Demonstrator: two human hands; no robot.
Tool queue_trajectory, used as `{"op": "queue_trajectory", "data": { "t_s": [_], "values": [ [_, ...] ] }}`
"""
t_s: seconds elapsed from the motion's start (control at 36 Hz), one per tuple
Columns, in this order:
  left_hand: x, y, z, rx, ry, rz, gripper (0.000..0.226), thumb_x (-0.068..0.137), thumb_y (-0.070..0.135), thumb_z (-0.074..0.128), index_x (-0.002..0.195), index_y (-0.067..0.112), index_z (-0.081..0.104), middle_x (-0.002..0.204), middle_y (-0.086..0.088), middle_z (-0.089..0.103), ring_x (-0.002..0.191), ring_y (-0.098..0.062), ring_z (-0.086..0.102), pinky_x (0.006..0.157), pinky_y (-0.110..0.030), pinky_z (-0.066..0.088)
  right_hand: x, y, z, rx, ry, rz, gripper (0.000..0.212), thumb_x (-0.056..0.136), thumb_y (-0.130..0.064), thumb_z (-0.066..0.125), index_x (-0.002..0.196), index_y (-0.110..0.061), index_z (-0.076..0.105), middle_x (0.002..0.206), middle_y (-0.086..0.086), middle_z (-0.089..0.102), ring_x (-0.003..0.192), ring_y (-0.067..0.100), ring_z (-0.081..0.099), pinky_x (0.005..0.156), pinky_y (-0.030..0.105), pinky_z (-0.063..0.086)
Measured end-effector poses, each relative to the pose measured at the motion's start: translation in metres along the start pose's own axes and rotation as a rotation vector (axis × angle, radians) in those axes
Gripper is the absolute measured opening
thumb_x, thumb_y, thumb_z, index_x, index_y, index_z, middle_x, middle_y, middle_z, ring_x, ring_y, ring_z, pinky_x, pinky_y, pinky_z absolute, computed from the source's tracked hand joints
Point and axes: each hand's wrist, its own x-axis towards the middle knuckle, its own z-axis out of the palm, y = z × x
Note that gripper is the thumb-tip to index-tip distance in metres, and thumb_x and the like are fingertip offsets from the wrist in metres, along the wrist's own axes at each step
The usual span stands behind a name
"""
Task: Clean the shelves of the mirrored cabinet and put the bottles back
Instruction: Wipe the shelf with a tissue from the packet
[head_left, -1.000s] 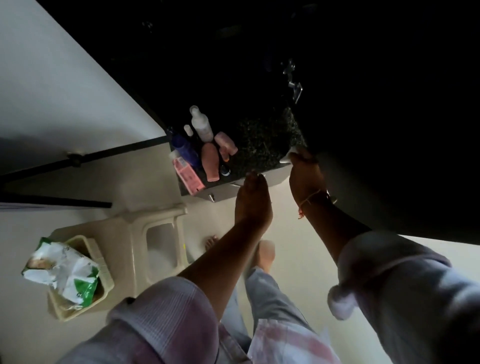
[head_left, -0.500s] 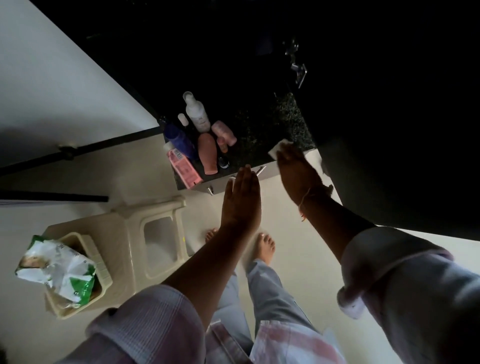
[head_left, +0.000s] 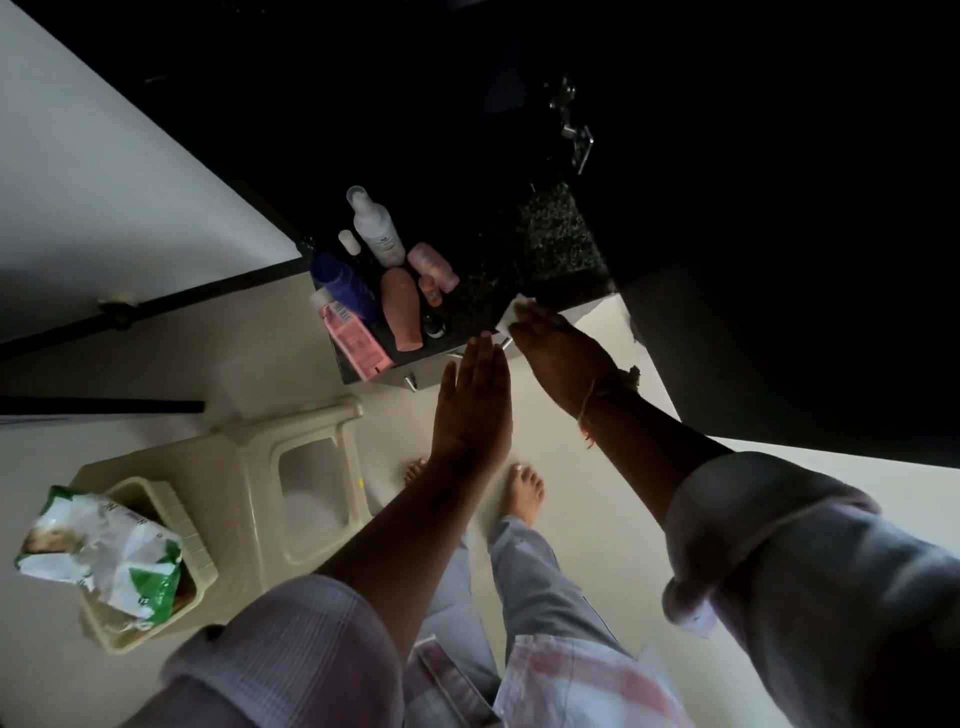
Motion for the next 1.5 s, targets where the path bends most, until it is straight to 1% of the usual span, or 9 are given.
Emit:
{"op": "queue_trajectory", "data": {
  "t_s": [0.17, 0.28, 0.56, 0.75, 0.92, 1.0, 1.11, 1.31, 1.5],
  "values": [
    [0.002, 0.004, -0.001, -0.002, 0.044, 0.036, 0.073, 0.089, 0.012, 0.059, 0.15, 0.0, 0.02, 0.16, -0.017, 0.013, 0.148, -0.03, 0.012, 0.118, -0.044, 0.015, -0.017, 0.03, -0.014, 0.257, -0.066, 0.511, 0.019, 0.086, -0.002, 0.054, 0.102, 0.0, 0.064, 0.105, 0.022, 0.064, 0.098, 0.04, 0.062, 0.077, 0.044, 0.054],
    [0.006, 0.01, -0.003, -0.023, 0.043, 0.033, 0.074, 0.091, 0.011, 0.057, 0.152, 0.002, 0.016, 0.161, -0.016, 0.01, 0.149, -0.029, 0.009, 0.119, -0.044, 0.015, -0.013, 0.03, -0.014, 0.19, -0.015, 0.589, 0.007, 0.071, -0.001, 0.072, 0.076, -0.001, 0.065, 0.075, 0.018, 0.062, 0.065, 0.031, 0.063, 0.046, 0.03, 0.052],
    [0.019, 0.011, -0.009, 0.056, 0.004, 0.085, 0.071, 0.092, 0.013, 0.055, 0.151, 0.0, 0.018, 0.16, -0.019, 0.012, 0.148, -0.031, 0.013, 0.119, -0.045, 0.014, 0.014, 0.021, -0.005, 0.112, -0.122, 0.24, 0.036, 0.094, -0.006, 0.036, 0.121, 0.004, 0.059, 0.128, 0.021, 0.058, 0.125, 0.035, 0.05, 0.11, 0.041, 0.035],
    [0.028, 0.016, -0.012, 0.081, -0.059, 0.113, 0.071, 0.098, 0.02, 0.048, 0.152, 0.0, 0.007, 0.161, -0.018, 0.003, 0.149, -0.03, 0.005, 0.119, -0.043, 0.008, 0.013, 0.038, 0.0, 0.409, -0.117, 0.492, 0.034, 0.088, -0.018, 0.052, 0.119, -0.008, 0.063, 0.122, 0.009, 0.064, 0.115, 0.024, 0.06, 0.1, 0.034, 0.046],
    [0.035, 0.019, -0.018, 0.086, -0.103, 0.1, 0.068, 0.099, 0.019, 0.044, 0.152, -0.001, 0.007, 0.161, -0.018, 0.004, 0.149, -0.03, 0.005, 0.119, -0.042, 0.008, 0.017, 0.023, 0.023, 0.373, -0.024, 0.203, 0.053, 0.092, -0.014, 0.021, 0.137, 0.002, 0.042, 0.14, 0.021, 0.046, 0.132, 0.04, 0.04, 0.112, 0.048, 0.031],
    [0.039, 0.019, -0.02, 0.105, -0.146, 0.094, 0.071, 0.097, 0.021, 0.047, 0.152, -0.001, 0.006, 0.161, -0.019, 0.004, 0.149, -0.031, 0.006, 0.119, -0.042, 0.008, 0.017, 0.019, 0.01, 0.477, 0.045, 0.19, 0.052, 0.094, -0.011, 0.019, 0.137, 0.002, 0.043, 0.142, 0.019, 0.046, 0.134, 0.034, 0.04, 0.116, 0.034, 0.028],
    [0.042, 0.02, -0.025, 0.106, -0.213, 0.085, 0.075, 0.097, 0.027, 0.048, 0.152, -0.001, 0.005, 0.161, -0.019, 0.002, 0.149, -0.032, 0.006, 0.119, -0.043, 0.009, 0.008, 0.034, 0.008, 0.604, 0.265, 0.699, 0.035, 0.102, -0.017, 0.033, 0.12, -0.002, 0.058, 0.112, 0.016, 0.063, 0.101, 0.028, 0.062, 0.084, 0.022, 0.049],
    [0.045, 0.022, -0.035, 0.098, -0.267, 0.096, 0.088, 0.093, 0.039, 0.056, 0.151, -0.002, 0.004, 0.16, -0.02, 0.001, 0.149, -0.032, 0.005, 0.12, -0.043, 0.014, 0.014, 0.043, -0.008, 0.448, -0.052, 0.677, 0.025, 0.093, -0.016, 0.048, 0.11, -0.004, 0.062, 0.095, 0.014, 0.066, 0.079, 0.024, 0.066, 0.062, 0.03, 0.054],
    [0.055, 0.02, -0.042, 0.072, -0.309, 0.098, 0.09, 0.089, 0.041, 0.062, 0.151, 0.0, 0.012, 0.16, -0.018, 0.006, 0.148, -0.03, 0.009, 0.119, -0.043, 0.02, 0.06, 0.046, -0.017, 0.774, 0.041, 0.538, 0.03, 0.095, -0.012, 0.042, 0.115, -0.001, 0.061, 0.121, 0.018, 0.06, 0.116, 0.037, 0.054, 0.097, 0.04, 0.045]
  ]
}}
